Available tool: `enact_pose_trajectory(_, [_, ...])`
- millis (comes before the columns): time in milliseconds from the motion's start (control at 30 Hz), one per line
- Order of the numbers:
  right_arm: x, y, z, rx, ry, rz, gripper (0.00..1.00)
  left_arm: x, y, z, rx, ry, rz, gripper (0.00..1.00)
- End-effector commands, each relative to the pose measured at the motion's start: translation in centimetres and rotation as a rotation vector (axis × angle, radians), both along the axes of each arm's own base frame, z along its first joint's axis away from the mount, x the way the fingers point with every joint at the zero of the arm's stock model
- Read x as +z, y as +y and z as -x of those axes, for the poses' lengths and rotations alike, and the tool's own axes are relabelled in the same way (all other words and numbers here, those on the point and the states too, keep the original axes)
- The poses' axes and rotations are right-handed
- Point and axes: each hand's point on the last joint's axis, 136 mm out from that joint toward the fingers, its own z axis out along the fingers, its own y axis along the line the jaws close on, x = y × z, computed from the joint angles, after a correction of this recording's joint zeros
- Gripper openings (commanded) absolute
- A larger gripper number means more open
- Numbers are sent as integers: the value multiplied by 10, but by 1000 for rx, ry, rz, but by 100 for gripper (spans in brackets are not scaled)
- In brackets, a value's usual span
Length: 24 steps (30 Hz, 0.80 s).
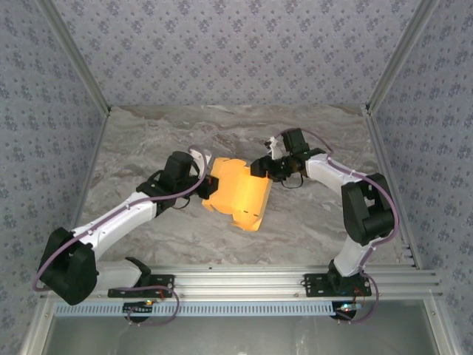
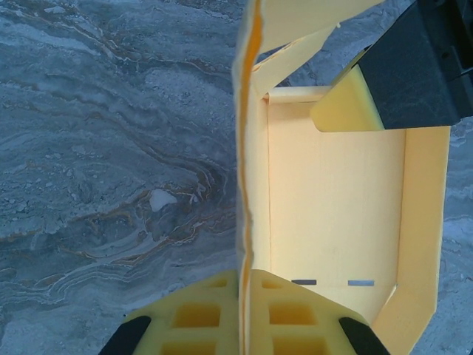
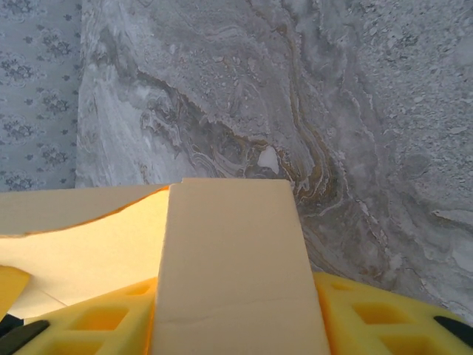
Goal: Fold the paper box
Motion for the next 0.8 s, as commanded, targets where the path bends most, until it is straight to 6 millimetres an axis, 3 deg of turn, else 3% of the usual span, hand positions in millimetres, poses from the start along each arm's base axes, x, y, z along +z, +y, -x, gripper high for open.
enact_pose_trajectory(0, [-7, -2, -1, 4, 27, 39, 47, 15, -10, 0, -37, -25, 32, 0])
enact_pose_trajectory(67, [-10, -3, 0, 1, 31, 55, 49, 17, -10, 0, -38, -26, 37, 0])
enact_pose_trajectory(167, [-10, -4, 0, -5, 39, 64, 61, 17, -11, 0, -40, -27, 40, 0])
enact_pose_trajectory(267, [-5, -3, -2, -16, 48, 47, 65, 15, -12, 1, -44, -19, 39, 0])
enact_pose_trajectory(467, [15, 1, -10, -23, 41, 13, 67, 11, -14, 2, -57, -7, 42, 0])
enact_pose_trajectory(767, [5, 0, -13, -31, 83, 57, 64, 12, -17, 3, -69, -3, 49, 0])
